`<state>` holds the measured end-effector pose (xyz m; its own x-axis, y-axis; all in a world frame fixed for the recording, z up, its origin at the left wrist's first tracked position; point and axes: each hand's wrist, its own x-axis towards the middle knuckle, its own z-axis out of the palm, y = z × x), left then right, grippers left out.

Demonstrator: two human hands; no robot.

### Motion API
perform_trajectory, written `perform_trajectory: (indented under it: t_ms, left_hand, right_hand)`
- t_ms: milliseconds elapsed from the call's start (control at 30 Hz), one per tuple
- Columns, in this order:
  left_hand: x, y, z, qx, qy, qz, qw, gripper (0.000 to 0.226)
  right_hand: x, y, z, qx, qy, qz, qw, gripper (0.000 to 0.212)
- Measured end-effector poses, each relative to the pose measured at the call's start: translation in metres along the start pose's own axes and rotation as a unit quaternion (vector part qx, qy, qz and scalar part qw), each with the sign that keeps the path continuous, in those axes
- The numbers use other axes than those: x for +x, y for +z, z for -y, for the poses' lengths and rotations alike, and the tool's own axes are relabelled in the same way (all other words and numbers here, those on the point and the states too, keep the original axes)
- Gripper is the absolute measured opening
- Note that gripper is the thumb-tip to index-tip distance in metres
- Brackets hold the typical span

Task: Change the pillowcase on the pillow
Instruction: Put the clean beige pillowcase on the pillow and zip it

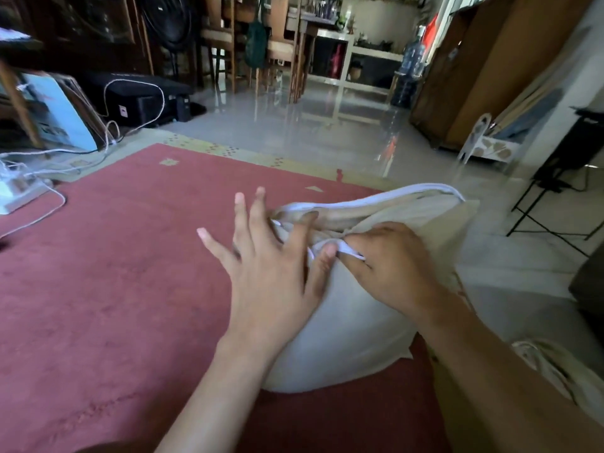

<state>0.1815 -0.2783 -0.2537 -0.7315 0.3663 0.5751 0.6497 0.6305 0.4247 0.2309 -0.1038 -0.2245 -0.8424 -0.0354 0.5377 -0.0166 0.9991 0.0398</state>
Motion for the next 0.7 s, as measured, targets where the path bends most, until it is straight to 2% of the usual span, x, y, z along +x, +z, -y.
perform_trajectory:
  t_ms: [67, 133, 200, 267, 367, 467, 600, 700]
  left_hand:
    - [-0.01, 0.012, -0.019, 0.039, 0.06, 0.028, 0.997, 0.048]
    - [-0.014, 0.018, -0.023, 0.073, 0.1, 0.048, 0.991, 0.051]
    - [-0.012, 0.017, -0.019, 0.103, 0.12, 0.056, 0.986, 0.055]
    - [-0.012, 0.012, -0.009, 0.102, 0.118, 0.048, 0.986, 0.049]
    - [-0.011, 0.006, -0.006, 0.035, 0.102, 0.018, 0.994, 0.028]
    - [-0.013, 0.005, -0.014, -0.019, 0.079, 0.018, 0.997, 0.02]
    - [-0.009, -0.002, -0.043, 0.037, 0.045, 0.043, 0.997, 0.037]
    - [-0.008, -0.001, -0.083, 0.082, 0.119, 0.08, 0.986, 0.054]
  right_hand:
    - [0.001, -0.001, -0.001, 0.004, 0.019, 0.043, 0.999, 0.025]
    - [-0.004, -0.005, -0.011, 0.035, 0.005, 0.089, 0.995, 0.037]
    - [-0.02, -0.015, -0.027, 0.057, -0.01, 0.097, 0.994, 0.047]
    - [-0.041, -0.024, -0.048, 0.032, 0.003, 0.059, 0.998, 0.049]
    - [-0.076, -0.034, -0.087, -0.016, 0.074, 0.003, 0.997, 0.041]
    - [-0.092, -0.033, -0.112, 0.003, 0.109, -0.059, 0.992, 0.034]
    - [-0.102, -0.041, -0.108, 0.111, 0.059, -0.139, 0.982, 0.026]
    - [-0.116, -0.05, -0.089, 0.16, 0.026, -0.182, 0.97, 0.011]
